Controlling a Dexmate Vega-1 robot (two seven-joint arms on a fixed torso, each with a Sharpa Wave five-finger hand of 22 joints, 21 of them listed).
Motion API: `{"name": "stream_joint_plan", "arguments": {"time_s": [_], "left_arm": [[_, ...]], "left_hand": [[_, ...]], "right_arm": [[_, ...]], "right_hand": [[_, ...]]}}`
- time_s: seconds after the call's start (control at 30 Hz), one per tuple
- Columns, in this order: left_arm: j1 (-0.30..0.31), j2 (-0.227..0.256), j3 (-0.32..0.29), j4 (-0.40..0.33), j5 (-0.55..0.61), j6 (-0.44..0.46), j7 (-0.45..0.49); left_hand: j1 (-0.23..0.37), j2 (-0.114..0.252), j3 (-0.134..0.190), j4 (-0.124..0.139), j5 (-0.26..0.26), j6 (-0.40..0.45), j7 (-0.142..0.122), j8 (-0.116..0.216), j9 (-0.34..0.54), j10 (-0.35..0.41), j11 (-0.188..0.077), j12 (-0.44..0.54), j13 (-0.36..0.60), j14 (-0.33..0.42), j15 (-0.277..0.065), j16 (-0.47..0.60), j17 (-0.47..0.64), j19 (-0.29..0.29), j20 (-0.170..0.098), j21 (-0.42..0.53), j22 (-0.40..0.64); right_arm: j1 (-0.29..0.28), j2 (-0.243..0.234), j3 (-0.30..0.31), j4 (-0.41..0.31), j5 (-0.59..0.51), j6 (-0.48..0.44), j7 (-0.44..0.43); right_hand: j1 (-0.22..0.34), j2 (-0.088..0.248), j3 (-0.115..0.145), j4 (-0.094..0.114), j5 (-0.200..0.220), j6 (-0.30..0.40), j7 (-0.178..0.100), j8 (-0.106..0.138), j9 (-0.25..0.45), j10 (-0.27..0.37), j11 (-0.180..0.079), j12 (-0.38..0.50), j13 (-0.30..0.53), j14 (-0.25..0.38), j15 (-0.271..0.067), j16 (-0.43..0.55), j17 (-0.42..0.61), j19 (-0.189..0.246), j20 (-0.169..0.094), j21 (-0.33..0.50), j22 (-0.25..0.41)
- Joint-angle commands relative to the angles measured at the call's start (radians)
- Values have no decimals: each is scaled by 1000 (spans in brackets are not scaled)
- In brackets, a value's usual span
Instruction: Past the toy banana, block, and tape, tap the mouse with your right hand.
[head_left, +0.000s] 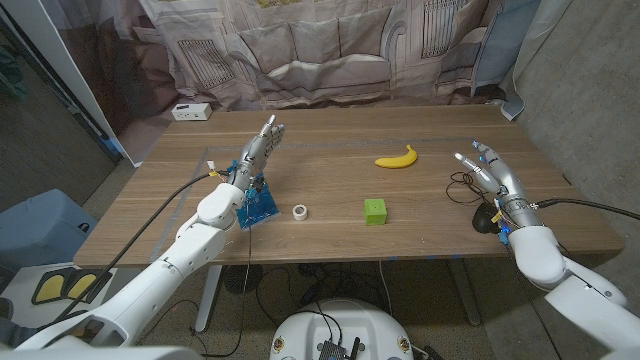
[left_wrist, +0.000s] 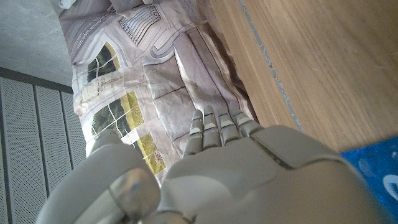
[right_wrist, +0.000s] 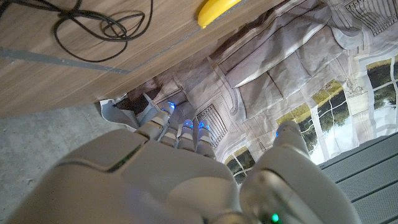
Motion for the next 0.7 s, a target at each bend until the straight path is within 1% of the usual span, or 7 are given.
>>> {"name": "stream_joint_plan", "arguments": {"time_s": [0.03,0.2,0.3,0.5,0.63,0.67,0.7], "left_arm": [[-2,-6,-3,2,-12,-11,-9],[-2,-8,-2,7,-13,-22,-17],[-4,-9,-2,10,-13,-26,-19],[-5,-11,-1,14,-14,-26,-21],[-6,-15,-2,22,-16,-38,-26],[-6,-17,-2,23,-17,-42,-27],[-5,-18,-3,24,-17,-45,-27]], "left_hand": [[2,11,2,-3,0,9,3,-3,6,12,0,0,1,8,-3,-2,2,4,3,-2,5],[2,11,2,-3,0,10,2,-2,6,12,0,-1,1,8,-1,-2,2,4,4,-2,5],[2,11,2,-4,0,10,2,-3,6,12,0,0,1,8,-1,-2,2,3,4,-2,5],[2,12,2,-4,0,9,2,-3,6,13,0,0,1,8,-3,-2,2,4,4,-2,5],[2,12,2,-5,0,11,3,-2,6,15,0,0,1,11,-1,-1,2,6,5,-2,5],[2,12,1,-5,0,11,4,-2,6,16,1,1,1,12,0,-1,2,6,6,-1,5],[2,12,1,-5,0,12,6,-2,6,17,2,1,1,12,0,-1,2,7,6,-1,5]], "right_arm": [[68,14,-26,60,101,97,89],[100,23,-45,107,179,156,147],[120,30,-56,136,227,197,181],[159,28,-86,161,244,211,197],[196,36,-111,199,293,245,241],[205,39,-117,209,302,253,247],[213,40,-122,217,310,261,254]], "right_hand": [[13,-3,-2,-4,4,-5,0,-5,3,6,1,3,3,8,1,-1,0,19,-1,-2,2],[13,-4,-3,-2,4,7,-3,-3,3,3,4,-1,3,10,1,-3,0,23,-1,-5,2],[13,-5,-4,-2,4,-7,-3,-11,3,3,5,-3,3,11,1,-5,0,30,0,-6,2],[6,-11,-9,2,2,-16,-3,-18,3,3,6,-7,3,16,6,-6,1,46,8,-6,2],[-1,-16,-14,5,1,-12,-3,-18,3,0,17,-10,4,14,9,-9,3,45,9,-10,2],[-4,-19,-16,7,1,-5,1,-17,3,-1,19,-11,4,11,12,-10,3,44,9,-12,2],[-10,-24,-21,9,0,20,10,-9,3,2,29,-12,4,11,13,-13,4,45,10,-17,3]]}}
